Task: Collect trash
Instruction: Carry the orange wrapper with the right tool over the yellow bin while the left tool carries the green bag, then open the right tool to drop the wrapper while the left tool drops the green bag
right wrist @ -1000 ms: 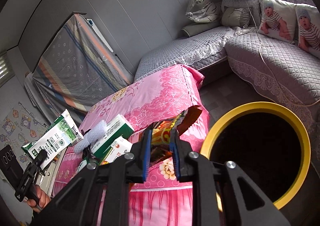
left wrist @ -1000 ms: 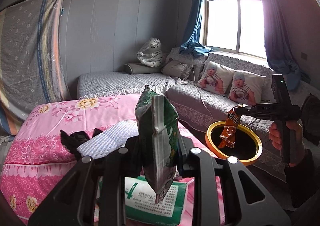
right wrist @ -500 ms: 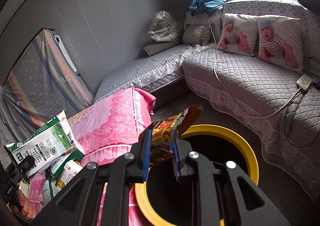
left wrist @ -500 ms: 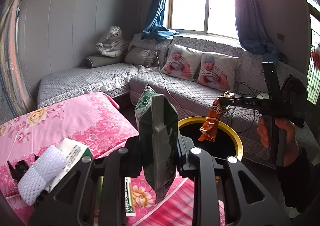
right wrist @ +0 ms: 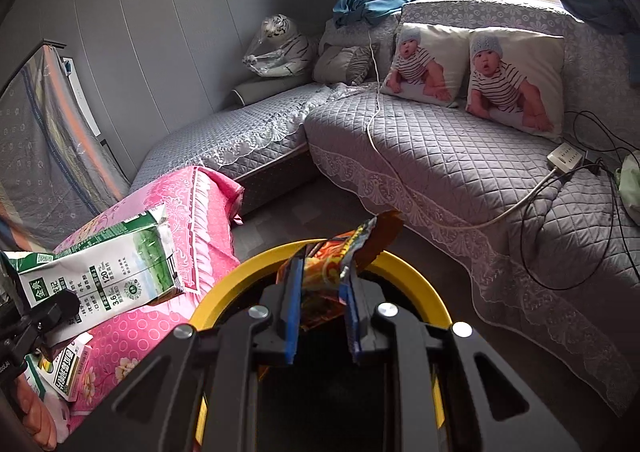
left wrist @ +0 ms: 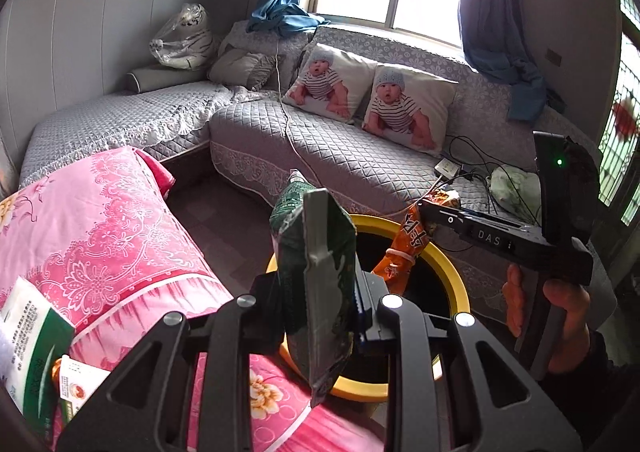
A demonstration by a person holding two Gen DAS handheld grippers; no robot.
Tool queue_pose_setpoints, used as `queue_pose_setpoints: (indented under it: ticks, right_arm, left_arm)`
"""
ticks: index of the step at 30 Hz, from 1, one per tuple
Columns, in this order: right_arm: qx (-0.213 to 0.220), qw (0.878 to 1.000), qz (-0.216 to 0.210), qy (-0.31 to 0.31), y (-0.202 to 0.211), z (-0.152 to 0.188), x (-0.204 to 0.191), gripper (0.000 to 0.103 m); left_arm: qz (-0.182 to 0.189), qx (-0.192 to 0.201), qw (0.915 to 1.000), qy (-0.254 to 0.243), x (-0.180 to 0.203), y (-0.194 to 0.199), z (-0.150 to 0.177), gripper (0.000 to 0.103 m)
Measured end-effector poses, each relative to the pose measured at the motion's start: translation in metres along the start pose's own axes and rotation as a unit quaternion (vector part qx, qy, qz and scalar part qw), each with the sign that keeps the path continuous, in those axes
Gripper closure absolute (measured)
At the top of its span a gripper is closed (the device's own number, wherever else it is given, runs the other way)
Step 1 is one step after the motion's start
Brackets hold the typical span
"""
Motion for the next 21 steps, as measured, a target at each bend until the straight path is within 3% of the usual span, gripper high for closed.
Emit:
queue_pose_setpoints:
  ticks: [10,13,15,16,17,21]
  right_arm:
    - [-0.013,0.999,0.021,-0.023,-0.004,0.006,0.019,0.085]
    - [-0.021,0.999,0.029,-0.037,-0.002,0.006,0.028,0.077]
    - [-0.015,0.998,0.039,-0.045,0.005,0.005,0.035,0.075]
    - [-0.008,0.998,0.045,-0.048,0.011,0.004,0.039,0.073]
    - [-0.002,0.998,0.049,-0.050,0.016,0.002,0.042,0.071]
    - [0.017,0.997,0.041,-0.065,0.039,-0.003,0.051,0.069]
  left_arm:
    - [0.006,-0.023,0.9997,0.002,0.030,-0.031,0.002,0.079]
    - [-0.007,-0.028,0.9993,0.022,0.024,-0.037,-0.001,0.076]
    - [-0.011,-0.030,0.9986,0.043,0.018,-0.039,-0.002,0.050]
    - [-0.020,-0.025,0.9984,0.048,0.015,-0.038,-0.003,0.031]
    - [-0.022,-0.019,0.9984,0.049,0.014,-0.036,-0.003,0.026]
    - [-0.024,-0.013,0.9977,0.063,0.009,-0.029,-0.002,0.025]
Point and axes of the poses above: each gripper's, at about its wrist camera, not at the fingertips, and y roughly against the way its jaws point, x to its right, z to its underside, the point moved 7 cm from there along -y, roughly the way its jaws point, and after that the axes turned 4 degrees about -z, right-handed, at the moved point
